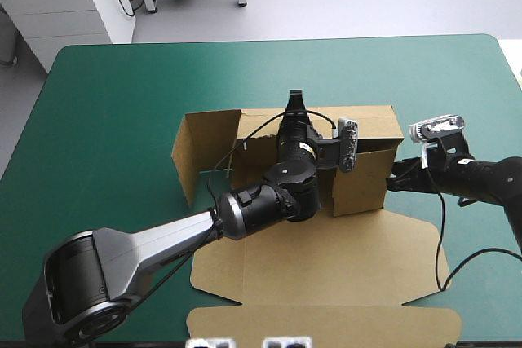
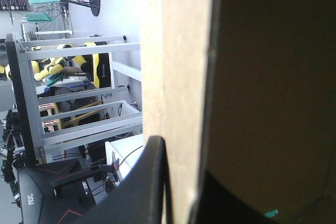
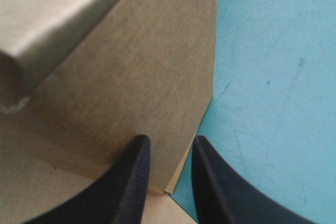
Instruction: Fold the box
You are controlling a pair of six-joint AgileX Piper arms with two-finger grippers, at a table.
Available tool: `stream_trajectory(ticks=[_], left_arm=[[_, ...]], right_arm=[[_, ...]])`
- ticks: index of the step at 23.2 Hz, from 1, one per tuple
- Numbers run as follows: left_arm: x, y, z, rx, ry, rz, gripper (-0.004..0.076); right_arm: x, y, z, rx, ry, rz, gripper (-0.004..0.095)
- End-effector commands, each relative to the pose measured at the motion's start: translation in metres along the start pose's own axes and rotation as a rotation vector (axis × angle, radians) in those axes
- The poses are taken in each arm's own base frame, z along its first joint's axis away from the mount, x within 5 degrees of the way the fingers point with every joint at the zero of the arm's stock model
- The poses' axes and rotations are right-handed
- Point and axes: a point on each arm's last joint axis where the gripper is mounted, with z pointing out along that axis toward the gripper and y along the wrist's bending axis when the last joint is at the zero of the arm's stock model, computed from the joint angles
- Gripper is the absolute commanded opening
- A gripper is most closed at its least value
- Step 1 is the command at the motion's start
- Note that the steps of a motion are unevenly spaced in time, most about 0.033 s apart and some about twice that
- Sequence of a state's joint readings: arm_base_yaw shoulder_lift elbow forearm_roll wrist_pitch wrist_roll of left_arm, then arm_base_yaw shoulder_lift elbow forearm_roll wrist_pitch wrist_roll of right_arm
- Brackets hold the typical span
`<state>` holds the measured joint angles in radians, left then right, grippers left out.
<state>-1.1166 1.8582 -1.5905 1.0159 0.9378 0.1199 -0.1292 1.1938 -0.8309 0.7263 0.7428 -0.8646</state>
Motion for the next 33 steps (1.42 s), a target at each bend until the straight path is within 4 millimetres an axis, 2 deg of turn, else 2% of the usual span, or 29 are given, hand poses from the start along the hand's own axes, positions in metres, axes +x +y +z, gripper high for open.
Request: stream_trajectory(ticks=[1,6,9,15,20,27,28,30,33], left_arm=[[-0.009,-0.001,-0.013,0.061,-0.102,-0.091,-0.0008],[-0.009,-0.001,-0.013,0.061,-0.104,-0.091,-0.0008],[-0.01,-0.001,-0.013,0.06,-0.111,-0.091,-0.0008],[-0.014,-0.002,-0.013,0.072,-0.152,-0.105,-0.0008],[-0.014,-0.002,-0.012,0.072,-0.152,-0.104,-0.0008],[-0.014,-0.002,-0.012,0.071,-0.151,-0.103,-0.0008],[-0.014,-0.002,-0.012,0.071,-0.151,-0.103,-0.0008],[-0.014,-0.002,-0.012,0.071,-0.151,-0.103,-0.0008],[-0.014,-0.002,-0.012,0.07,-0.153,-0.103,-0.0008]], right_arm=[[-0.002,0.008,-0.01,-0.041,0.013,-0.057,0.044],[-0.001,0.012,-0.017,-0.042,0.013,-0.096,0.0459],[-0.003,0.011,-0.02,-0.01,-0.017,-0.185,0.046],[-0.003,0.005,-0.004,-0.042,0.008,-0.223,0.0545],[-0.015,0.004,0.008,-0.098,-0.12,-0.195,0.0545],[-0.011,-0.008,0.035,-0.121,-0.078,-0.101,0.0534],[-0.011,-0.009,0.038,-0.127,-0.075,-0.086,0.052],[-0.01,-0.012,0.044,-0.139,-0.068,-0.064,0.0415],[-0.01,-0.012,0.05,-0.165,-0.071,-0.048,0.0158]])
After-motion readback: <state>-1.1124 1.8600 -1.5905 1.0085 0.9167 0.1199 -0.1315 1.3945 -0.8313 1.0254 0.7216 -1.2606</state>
